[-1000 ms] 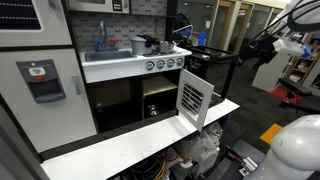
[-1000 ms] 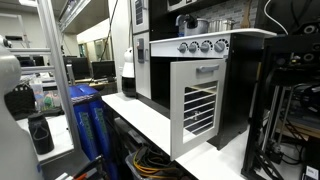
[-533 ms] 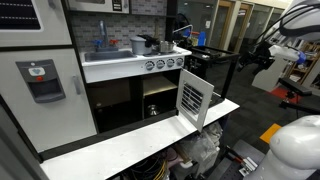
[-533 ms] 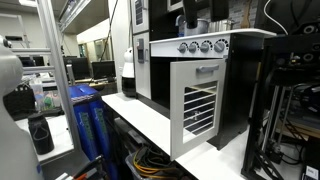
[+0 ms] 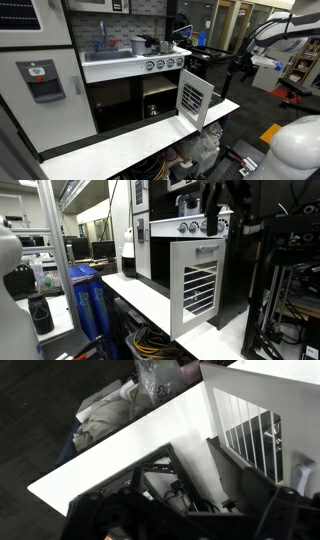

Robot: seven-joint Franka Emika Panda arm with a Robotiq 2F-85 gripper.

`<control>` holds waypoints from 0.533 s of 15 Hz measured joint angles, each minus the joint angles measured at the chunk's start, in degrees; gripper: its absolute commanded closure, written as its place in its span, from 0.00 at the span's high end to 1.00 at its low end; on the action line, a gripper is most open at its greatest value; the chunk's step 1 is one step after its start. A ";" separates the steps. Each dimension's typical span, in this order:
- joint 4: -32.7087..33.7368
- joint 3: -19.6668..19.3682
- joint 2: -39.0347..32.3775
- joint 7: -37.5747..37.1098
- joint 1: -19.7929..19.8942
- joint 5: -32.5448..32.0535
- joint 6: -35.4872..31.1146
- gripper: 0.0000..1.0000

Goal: Close the stove cabinet

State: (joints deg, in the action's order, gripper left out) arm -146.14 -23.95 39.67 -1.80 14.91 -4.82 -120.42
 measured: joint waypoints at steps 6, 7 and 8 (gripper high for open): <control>1.44 0.14 -10.74 5.47 -1.40 5.74 -5.50 1.00; 1.58 0.26 -11.91 6.36 -1.72 6.69 -6.40 1.00; 1.67 0.36 -12.86 7.26 -2.11 7.88 -7.37 1.00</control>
State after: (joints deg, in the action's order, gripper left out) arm -144.47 -23.59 26.81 5.46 12.80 3.05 -127.79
